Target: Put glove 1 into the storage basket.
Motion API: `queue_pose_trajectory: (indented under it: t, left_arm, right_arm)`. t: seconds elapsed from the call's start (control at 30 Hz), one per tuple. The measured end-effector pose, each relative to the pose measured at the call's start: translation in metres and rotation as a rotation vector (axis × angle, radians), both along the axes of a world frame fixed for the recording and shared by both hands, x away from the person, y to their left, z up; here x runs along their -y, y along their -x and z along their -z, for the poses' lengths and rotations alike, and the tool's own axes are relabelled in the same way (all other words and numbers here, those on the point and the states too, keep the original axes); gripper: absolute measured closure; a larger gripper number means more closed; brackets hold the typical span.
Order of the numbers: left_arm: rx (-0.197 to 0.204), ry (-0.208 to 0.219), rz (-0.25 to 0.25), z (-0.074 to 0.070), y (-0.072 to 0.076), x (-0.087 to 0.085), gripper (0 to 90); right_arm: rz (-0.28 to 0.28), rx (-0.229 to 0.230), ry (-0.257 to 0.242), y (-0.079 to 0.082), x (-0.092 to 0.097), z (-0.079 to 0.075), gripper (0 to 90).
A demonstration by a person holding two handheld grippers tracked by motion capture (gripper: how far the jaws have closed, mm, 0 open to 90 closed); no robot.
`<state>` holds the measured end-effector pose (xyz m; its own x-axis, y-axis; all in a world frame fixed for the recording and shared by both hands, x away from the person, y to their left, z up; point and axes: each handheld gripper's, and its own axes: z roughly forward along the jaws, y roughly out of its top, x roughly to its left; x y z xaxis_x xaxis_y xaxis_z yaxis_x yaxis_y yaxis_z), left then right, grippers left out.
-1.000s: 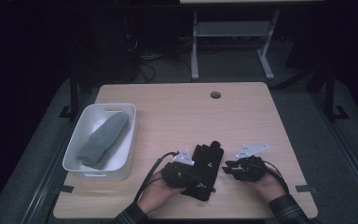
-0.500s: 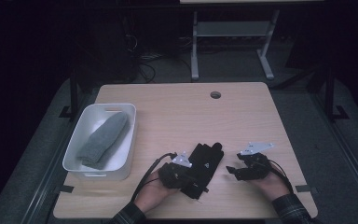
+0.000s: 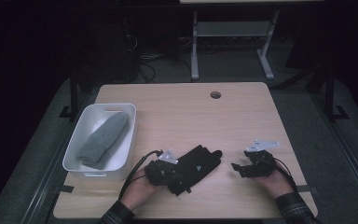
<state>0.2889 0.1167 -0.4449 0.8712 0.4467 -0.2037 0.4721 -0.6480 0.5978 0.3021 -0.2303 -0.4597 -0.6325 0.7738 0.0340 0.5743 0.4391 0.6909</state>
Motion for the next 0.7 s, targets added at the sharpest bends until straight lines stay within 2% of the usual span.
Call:
queue_pose_trajectory:
  t: [0.03,0.13,0.17,0.3,0.33,0.37,0.63,0.7]
  left_arm:
    - [-0.004,0.009,0.003,-0.001,-0.001,-0.001,87.7]
    - [0.001,0.02,0.015,-0.007,-0.006,0.002,79.0]
    - [-0.001,0.029,0.014,-0.009,-0.006,0.004,74.7]
    - [0.039,0.026,0.015,-0.016,-0.011,0.009,57.9]
    - [0.045,0.035,0.001,-0.017,-0.013,0.011,49.3]
    - [0.048,0.032,0.004,-0.019,-0.016,0.012,49.3]
    - [0.078,0.072,-0.012,-0.025,-0.039,0.023,28.3]
    - [0.081,0.065,-0.007,-0.023,-0.044,0.028,24.2]
  right_arm:
    - [0.0,0.0,0.0,0.0,0.0,0.0,25.4]
    - [0.005,0.005,0.002,-0.001,0.002,0.0,25.1]
    - [0.008,0.004,0.01,0.0,0.003,0.0,24.4]
    - [0.021,0.008,0.012,0.003,0.009,0.002,24.4]
    - [0.027,0.008,0.014,0.003,0.011,0.002,24.4]
    - [0.027,0.008,0.014,0.003,0.011,0.002,24.4]
    - [0.039,-0.01,0.021,0.0,0.018,0.008,21.3]
    - [0.037,-0.013,0.031,-0.001,0.019,0.01,20.3]
